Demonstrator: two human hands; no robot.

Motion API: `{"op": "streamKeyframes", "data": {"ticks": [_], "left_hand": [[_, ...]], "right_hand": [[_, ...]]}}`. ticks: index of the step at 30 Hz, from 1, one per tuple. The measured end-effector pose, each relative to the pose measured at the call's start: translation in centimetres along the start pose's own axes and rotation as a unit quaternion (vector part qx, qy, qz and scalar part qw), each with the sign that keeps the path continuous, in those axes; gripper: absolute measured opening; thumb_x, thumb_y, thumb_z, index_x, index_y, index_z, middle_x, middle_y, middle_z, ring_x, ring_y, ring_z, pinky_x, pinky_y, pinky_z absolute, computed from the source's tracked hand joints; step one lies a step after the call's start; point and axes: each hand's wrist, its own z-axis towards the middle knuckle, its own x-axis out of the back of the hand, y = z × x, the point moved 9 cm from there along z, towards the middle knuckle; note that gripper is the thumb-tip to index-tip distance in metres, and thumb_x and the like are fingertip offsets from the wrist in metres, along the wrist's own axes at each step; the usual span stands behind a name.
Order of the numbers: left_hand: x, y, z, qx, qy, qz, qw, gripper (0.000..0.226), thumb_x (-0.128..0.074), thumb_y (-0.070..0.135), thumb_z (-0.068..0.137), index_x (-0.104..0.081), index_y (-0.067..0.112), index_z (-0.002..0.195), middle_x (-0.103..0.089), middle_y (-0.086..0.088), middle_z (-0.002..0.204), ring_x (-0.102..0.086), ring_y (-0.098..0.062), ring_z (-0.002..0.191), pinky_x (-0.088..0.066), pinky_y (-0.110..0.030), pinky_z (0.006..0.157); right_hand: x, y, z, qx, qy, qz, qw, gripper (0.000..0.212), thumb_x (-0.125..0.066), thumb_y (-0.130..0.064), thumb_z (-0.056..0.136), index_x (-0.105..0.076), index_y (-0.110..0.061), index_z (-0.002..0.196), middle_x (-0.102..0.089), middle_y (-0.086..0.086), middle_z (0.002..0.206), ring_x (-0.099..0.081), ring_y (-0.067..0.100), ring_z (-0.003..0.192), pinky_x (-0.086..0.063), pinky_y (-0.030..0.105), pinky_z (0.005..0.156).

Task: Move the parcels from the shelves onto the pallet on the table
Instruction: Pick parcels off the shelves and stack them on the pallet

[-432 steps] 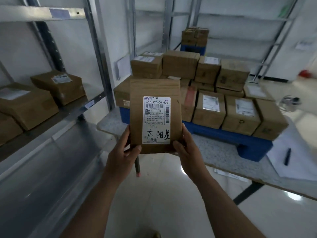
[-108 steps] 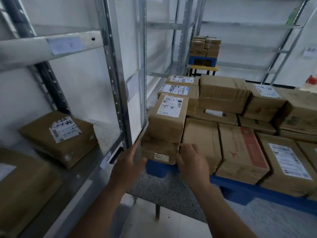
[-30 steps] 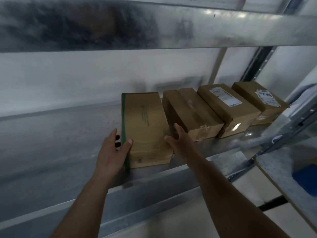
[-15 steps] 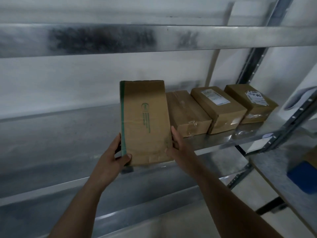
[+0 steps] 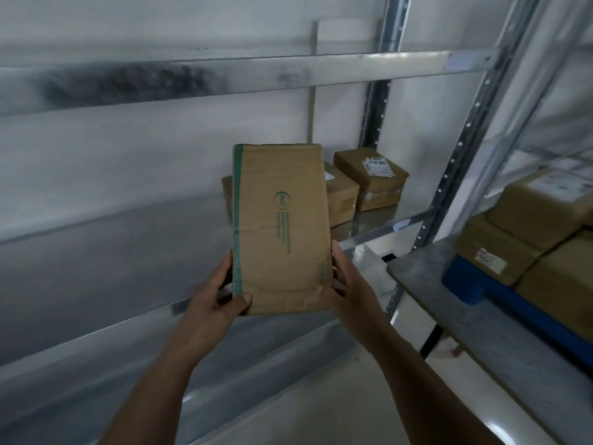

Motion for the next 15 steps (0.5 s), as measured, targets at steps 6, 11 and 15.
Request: {"op": "streamKeyframes", "data": {"ticks": [6,11,15], "left_hand": [[-8.7,3.7,0.3,-0.031,-0.076,0.0,0.997,0.074,-0.06,0.01,0.089,-0.025,0.046,0.143,-0.045,0.026,0.134,-0.044,0.013,0.118,-0.044,-0.017,0.093],[-16.9,8.2,0.0,-0.078,-0.144,-0.011,0.986,0.073,-0.057,0.005,0.09,-0.024,0.042,0.144,-0.044,0.028,0.13,-0.046,0.026,0.102,-0.049,-0.014,0.084],[-23.4,10.9,-1.0,-0.102,-0.211,-0.008,0.972,0.073,-0.058,0.012,0.091,-0.022,0.047,0.144,-0.042,0.031,0.134,-0.051,0.019,0.104,-0.048,-0.028,0.093]], "right_hand": [[8.8,1.7,-5.0,0.014,0.071,0.051,0.996,0.071,-0.058,-0.02,0.09,-0.021,-0.04,0.147,-0.041,-0.018,0.143,-0.041,0.005,0.131,-0.046,0.043,0.102],[16.8,3.7,-10.1,-0.018,0.179,0.016,0.984,0.075,-0.056,-0.01,0.091,-0.013,-0.055,0.134,-0.032,-0.034,0.134,-0.032,0.0,0.131,-0.041,0.036,0.106],[22.3,5.3,-14.9,-0.048,0.271,-0.022,0.961,0.077,-0.057,-0.013,0.09,-0.013,-0.058,0.135,-0.031,-0.02,0.139,-0.035,0.005,0.127,-0.044,0.046,0.102]]}}
